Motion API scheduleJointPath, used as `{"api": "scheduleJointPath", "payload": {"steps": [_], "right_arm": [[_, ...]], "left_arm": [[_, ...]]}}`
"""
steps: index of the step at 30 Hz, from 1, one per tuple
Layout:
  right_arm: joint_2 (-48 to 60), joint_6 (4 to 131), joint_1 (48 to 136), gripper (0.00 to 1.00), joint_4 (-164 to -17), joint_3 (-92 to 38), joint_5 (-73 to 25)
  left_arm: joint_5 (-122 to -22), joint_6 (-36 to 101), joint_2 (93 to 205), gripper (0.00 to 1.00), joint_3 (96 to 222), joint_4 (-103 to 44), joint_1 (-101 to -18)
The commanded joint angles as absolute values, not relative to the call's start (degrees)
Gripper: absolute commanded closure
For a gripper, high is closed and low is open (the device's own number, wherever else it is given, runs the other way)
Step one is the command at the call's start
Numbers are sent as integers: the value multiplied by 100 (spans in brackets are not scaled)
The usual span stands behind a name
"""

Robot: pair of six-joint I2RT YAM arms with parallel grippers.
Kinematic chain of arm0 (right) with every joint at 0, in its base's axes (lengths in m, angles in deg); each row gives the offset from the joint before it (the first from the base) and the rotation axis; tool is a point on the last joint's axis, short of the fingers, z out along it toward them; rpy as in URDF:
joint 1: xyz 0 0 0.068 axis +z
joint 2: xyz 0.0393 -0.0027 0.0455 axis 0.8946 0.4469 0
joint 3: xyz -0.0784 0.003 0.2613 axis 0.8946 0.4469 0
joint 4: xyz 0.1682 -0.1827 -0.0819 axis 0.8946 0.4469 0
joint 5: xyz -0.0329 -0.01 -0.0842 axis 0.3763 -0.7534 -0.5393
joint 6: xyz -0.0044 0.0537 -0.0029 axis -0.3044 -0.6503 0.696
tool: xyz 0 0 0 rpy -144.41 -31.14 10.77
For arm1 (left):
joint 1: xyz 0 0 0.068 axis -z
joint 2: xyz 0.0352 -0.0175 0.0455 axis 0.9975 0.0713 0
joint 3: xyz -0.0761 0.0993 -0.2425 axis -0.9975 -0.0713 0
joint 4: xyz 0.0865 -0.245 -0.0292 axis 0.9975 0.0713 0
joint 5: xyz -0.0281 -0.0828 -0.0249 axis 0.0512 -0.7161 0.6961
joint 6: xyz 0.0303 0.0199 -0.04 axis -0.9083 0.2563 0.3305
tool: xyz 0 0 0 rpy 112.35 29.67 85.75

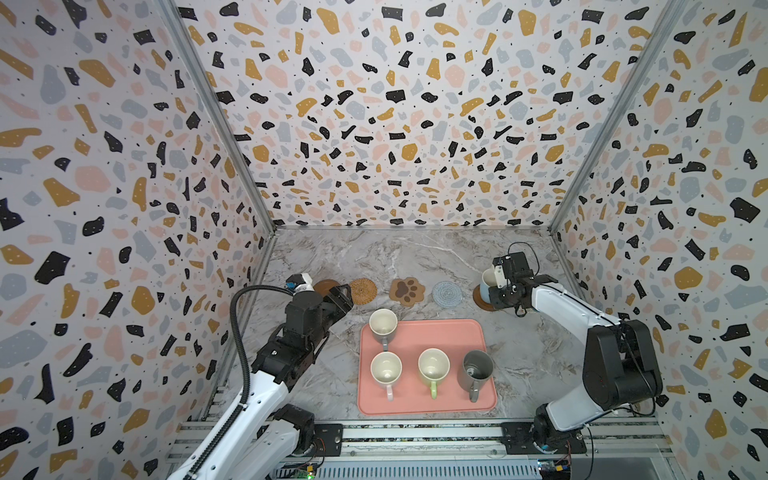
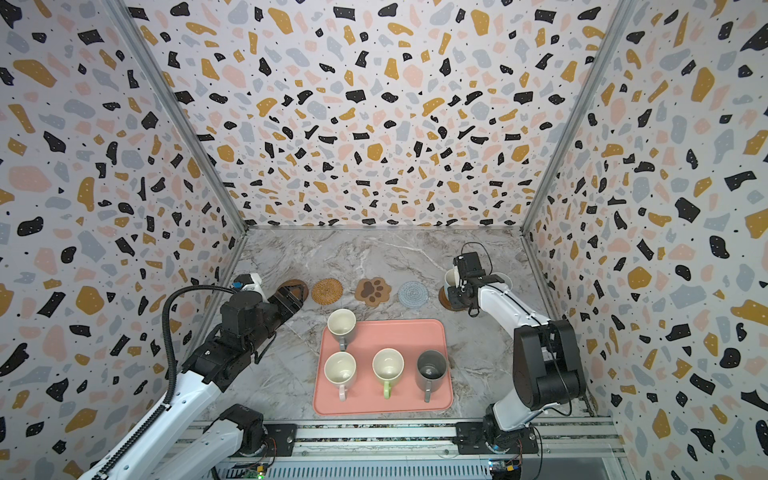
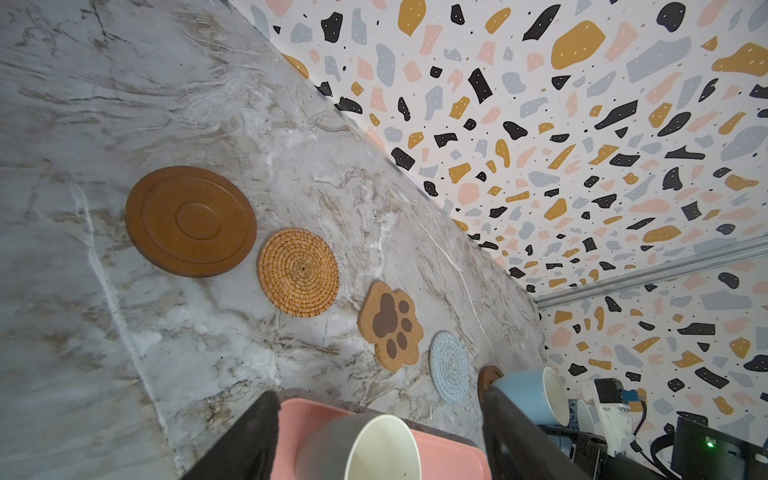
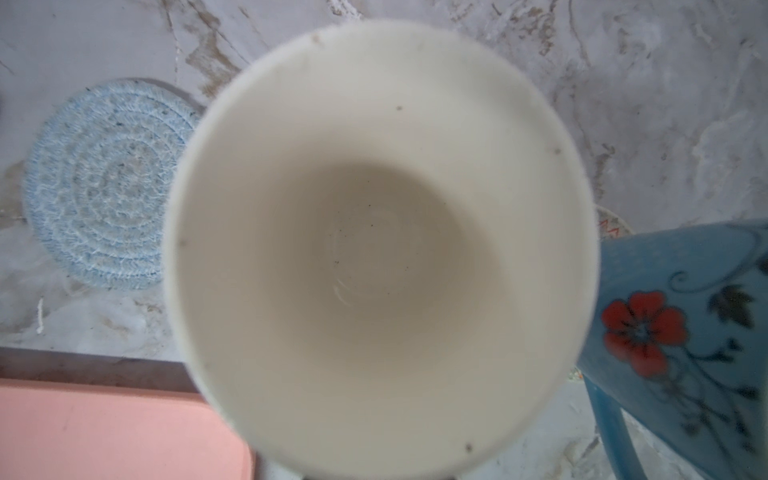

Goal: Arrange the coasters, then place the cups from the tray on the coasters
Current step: 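Lower the held white mug onto the coaster beside the blue flower mug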

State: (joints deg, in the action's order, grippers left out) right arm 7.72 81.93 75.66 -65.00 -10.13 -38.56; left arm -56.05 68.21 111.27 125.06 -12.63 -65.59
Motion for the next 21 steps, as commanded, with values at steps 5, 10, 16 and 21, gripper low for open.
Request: {"api": "scheduleJointPath", "payload": {"steps": [5, 10, 16, 21], "right_arm": [[548, 8254, 7534, 80, -6435, -1009, -3940], [563, 8245, 7534, 77, -6435, -982, -3949], [530, 8251, 7532, 75, -6427, -982, -3990], [530, 8269, 7506, 74, -6400, -1008, -4042]], "left_arm": [[-5569, 6840, 11064, 23, 12410, -1307, -6580], [-5565, 6833, 11064, 23, 12402, -1307, -6587], [-5565, 6835, 11060, 22, 12409, -1307, -6579], [-5567, 6834, 11056, 22, 12414, -1295, -6580]]}}
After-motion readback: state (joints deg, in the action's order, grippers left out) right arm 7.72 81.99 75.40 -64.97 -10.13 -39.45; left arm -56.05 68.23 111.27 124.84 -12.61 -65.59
